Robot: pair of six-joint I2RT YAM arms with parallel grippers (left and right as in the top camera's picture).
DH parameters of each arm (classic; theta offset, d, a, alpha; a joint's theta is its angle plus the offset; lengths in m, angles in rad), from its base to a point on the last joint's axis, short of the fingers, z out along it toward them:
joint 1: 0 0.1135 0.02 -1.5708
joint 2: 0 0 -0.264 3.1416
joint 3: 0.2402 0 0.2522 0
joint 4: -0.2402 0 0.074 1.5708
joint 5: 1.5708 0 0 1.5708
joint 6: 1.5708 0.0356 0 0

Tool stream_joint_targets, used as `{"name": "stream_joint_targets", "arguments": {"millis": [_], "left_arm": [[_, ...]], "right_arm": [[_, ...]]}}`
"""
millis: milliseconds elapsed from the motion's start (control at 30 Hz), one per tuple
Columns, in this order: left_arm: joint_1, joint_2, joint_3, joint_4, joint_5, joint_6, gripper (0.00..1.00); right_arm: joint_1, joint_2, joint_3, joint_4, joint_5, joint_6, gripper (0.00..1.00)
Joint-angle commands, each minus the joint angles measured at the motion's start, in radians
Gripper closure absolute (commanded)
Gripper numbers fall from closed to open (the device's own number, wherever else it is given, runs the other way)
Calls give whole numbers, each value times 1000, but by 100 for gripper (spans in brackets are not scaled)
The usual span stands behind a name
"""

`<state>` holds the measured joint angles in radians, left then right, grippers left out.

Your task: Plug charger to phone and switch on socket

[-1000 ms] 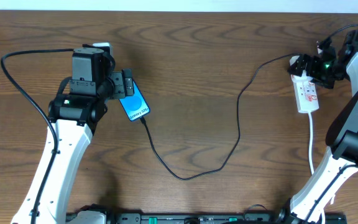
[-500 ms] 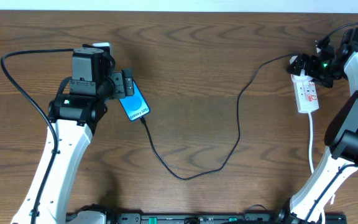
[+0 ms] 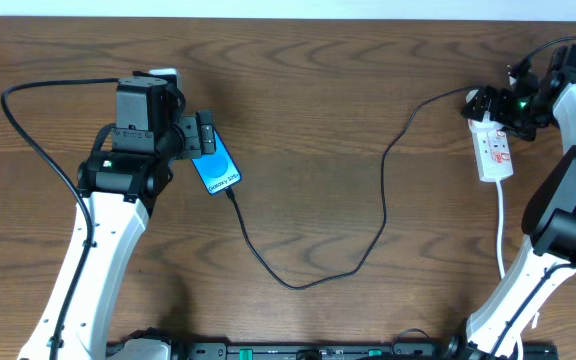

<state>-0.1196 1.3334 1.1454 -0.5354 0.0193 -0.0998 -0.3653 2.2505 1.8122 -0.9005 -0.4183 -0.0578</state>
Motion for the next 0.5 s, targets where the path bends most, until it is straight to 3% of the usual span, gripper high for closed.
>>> {"name": "stream_joint_targets", "arguments": {"millis": [0, 467], "left_arm": [[5, 7, 10, -3, -13, 13, 7], [5, 7, 10, -3, -13, 13, 8]], "right_arm": [[7, 18, 11, -34, -129, 20, 1], [-9, 18, 138, -126, -10, 16, 1]]}}
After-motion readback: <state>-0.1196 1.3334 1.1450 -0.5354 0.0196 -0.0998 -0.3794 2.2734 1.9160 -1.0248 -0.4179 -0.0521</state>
